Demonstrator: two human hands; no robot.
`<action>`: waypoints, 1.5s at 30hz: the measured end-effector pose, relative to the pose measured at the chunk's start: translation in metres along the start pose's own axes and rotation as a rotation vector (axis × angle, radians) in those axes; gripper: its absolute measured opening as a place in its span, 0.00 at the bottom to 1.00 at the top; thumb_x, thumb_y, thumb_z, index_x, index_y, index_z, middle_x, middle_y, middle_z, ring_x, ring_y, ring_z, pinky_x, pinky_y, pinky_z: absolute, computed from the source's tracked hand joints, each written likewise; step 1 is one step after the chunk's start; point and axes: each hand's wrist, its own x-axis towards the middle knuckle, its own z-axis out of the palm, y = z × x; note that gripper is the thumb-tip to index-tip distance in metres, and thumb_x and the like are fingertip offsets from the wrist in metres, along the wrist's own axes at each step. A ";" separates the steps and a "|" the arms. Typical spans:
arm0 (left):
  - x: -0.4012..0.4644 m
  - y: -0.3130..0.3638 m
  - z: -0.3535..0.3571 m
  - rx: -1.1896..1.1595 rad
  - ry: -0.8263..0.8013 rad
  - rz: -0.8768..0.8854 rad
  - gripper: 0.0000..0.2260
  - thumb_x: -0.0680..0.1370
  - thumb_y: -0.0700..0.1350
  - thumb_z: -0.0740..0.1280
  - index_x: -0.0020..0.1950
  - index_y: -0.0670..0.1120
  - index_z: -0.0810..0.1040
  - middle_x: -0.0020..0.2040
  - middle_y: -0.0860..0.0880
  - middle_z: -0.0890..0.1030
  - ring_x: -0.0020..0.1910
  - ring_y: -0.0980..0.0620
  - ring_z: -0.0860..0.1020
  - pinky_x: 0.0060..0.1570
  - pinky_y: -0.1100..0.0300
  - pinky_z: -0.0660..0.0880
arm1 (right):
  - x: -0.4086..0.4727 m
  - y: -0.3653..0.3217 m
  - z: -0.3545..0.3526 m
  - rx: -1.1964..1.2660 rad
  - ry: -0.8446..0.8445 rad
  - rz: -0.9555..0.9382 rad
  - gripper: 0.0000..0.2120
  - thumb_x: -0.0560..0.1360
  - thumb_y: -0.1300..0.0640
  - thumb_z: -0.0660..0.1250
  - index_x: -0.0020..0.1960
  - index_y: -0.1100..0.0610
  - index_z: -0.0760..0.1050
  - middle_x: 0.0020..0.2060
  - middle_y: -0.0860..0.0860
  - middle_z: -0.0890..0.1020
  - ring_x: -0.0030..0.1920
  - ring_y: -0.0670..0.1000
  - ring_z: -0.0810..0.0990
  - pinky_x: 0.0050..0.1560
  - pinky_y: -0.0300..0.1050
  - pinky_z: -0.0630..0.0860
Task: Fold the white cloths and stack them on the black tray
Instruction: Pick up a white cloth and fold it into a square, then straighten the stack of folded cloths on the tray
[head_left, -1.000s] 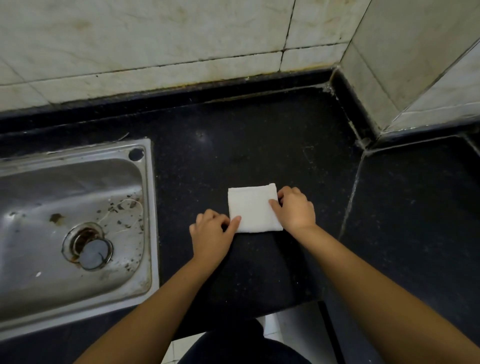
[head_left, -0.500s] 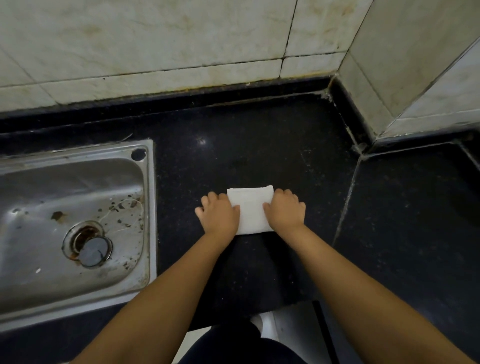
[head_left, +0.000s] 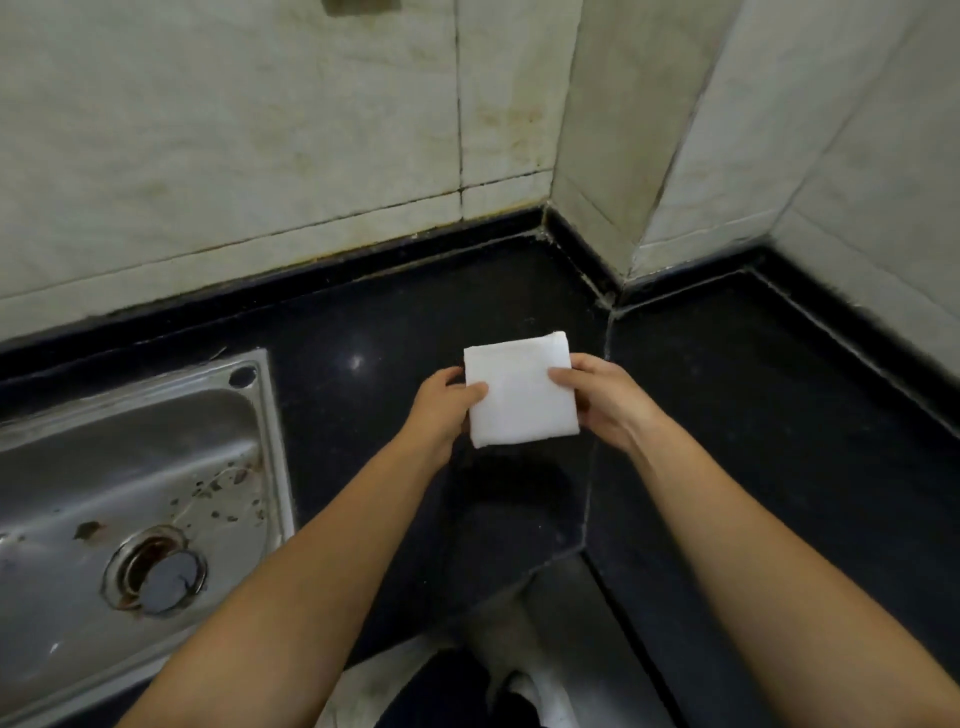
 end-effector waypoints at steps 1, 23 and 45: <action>-0.005 0.003 0.011 -0.065 -0.072 -0.034 0.17 0.78 0.37 0.63 0.67 0.37 0.69 0.60 0.42 0.77 0.50 0.47 0.79 0.45 0.53 0.77 | -0.015 -0.001 -0.011 0.023 0.031 -0.032 0.06 0.76 0.63 0.65 0.51 0.57 0.77 0.46 0.55 0.82 0.46 0.53 0.81 0.45 0.50 0.79; -0.406 -0.183 0.236 0.589 -1.286 -0.215 0.07 0.76 0.39 0.67 0.53 0.42 0.79 0.50 0.45 0.82 0.46 0.48 0.81 0.43 0.53 0.80 | -0.570 0.255 -0.090 0.622 1.421 -0.254 0.04 0.76 0.63 0.65 0.46 0.60 0.79 0.44 0.56 0.83 0.43 0.55 0.82 0.50 0.54 0.79; -0.943 -0.406 0.472 0.515 -1.801 -0.059 0.06 0.79 0.40 0.64 0.42 0.43 0.75 0.41 0.45 0.79 0.38 0.50 0.78 0.35 0.58 0.78 | -1.099 0.411 -0.307 0.459 1.913 -0.377 0.02 0.75 0.64 0.67 0.44 0.61 0.77 0.44 0.60 0.82 0.40 0.55 0.80 0.47 0.50 0.78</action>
